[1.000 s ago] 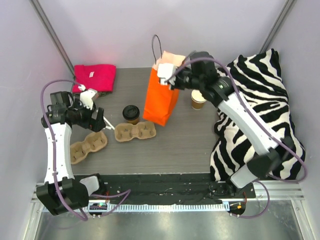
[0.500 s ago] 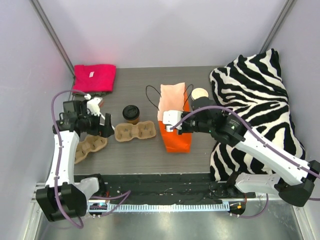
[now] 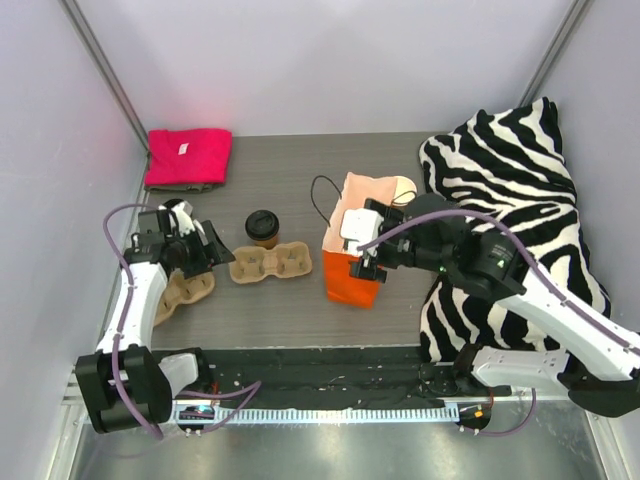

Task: Pack the takeout coffee

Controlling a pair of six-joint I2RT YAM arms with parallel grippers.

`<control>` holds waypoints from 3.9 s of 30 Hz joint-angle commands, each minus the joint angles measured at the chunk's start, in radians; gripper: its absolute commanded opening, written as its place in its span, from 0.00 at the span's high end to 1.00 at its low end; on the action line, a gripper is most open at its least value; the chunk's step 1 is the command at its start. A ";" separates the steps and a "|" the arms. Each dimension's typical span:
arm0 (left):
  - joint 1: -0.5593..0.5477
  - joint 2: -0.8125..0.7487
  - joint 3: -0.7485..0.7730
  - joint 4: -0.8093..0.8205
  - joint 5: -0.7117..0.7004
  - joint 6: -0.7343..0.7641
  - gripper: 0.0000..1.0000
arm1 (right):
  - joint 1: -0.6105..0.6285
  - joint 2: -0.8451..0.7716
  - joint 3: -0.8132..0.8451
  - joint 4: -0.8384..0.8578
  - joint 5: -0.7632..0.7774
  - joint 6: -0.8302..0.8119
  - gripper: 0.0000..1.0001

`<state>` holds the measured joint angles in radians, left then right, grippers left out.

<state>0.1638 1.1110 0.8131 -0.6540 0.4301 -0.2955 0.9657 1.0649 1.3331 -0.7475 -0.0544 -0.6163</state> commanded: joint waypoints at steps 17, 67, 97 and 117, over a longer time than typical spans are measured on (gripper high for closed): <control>-0.029 0.039 -0.161 0.206 0.065 -0.260 0.49 | -0.577 0.572 0.843 -0.312 -0.301 0.098 0.16; -0.055 0.181 -0.206 0.317 -0.062 -0.350 0.64 | -0.617 0.727 0.709 -0.400 -0.424 -0.184 0.99; -0.056 -0.008 0.426 -0.407 -0.139 0.282 1.00 | -0.613 0.659 0.744 -0.487 -0.461 -0.146 0.99; -0.128 0.110 1.354 -0.450 0.275 0.630 1.00 | -0.447 0.572 0.641 -0.357 -0.389 0.039 0.99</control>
<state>0.0757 1.1919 2.0895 -1.1767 0.5751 0.3313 0.5121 1.6703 1.9697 -1.1534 -0.4496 -0.6476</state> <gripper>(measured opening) 0.028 0.032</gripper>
